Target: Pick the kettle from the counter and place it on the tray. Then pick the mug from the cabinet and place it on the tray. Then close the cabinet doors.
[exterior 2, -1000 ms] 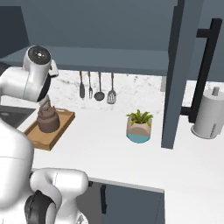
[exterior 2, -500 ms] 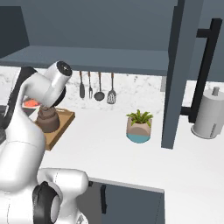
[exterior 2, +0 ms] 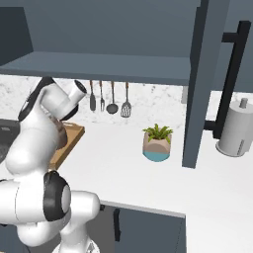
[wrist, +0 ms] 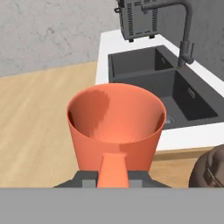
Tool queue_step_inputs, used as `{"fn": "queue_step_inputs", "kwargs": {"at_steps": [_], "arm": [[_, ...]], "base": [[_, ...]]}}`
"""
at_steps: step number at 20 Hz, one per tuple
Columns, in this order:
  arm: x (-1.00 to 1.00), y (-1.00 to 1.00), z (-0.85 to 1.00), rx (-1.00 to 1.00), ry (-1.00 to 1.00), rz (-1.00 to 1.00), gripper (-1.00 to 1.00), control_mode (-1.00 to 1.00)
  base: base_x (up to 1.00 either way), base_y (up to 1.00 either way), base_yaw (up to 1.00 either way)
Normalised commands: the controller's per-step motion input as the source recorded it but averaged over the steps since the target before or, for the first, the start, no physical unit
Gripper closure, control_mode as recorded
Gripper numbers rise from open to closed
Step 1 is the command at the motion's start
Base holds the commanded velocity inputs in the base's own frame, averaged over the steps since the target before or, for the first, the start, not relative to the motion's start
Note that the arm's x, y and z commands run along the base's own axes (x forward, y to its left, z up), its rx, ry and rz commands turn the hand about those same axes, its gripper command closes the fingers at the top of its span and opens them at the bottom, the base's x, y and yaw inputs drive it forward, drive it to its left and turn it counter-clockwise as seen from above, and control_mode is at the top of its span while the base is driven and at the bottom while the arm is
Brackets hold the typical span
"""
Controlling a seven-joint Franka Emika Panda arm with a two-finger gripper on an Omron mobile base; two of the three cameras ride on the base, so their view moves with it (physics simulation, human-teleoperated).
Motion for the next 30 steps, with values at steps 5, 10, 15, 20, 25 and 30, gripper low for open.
{"fn": "queue_step_inputs", "kwargs": {"at_steps": [5,10,15,20,25,30], "arm": [[0.06,0.01,-0.14,-0.02,0.01,0.00,1.00,-1.00],[0.20,0.16,-0.27,0.00,0.00,0.00,1.00,-1.00],[0.17,0.20,-0.39,0.00,0.00,0.00,1.00,-1.00],[0.09,0.13,-0.58,-0.01,-0.05,0.00,1.00,-1.00],[0.00,0.05,-0.64,-0.03,-0.19,0.00,1.00,-1.00],[0.05,0.03,-0.47,0.00,-0.22,0.00,1.00,-1.00]], "base": [[0.00,0.00,0.00],[0.00,0.00,0.00],[0.00,0.00,0.00],[0.00,0.00,0.00],[0.00,0.00,0.00],[0.00,0.00,0.00]]}}
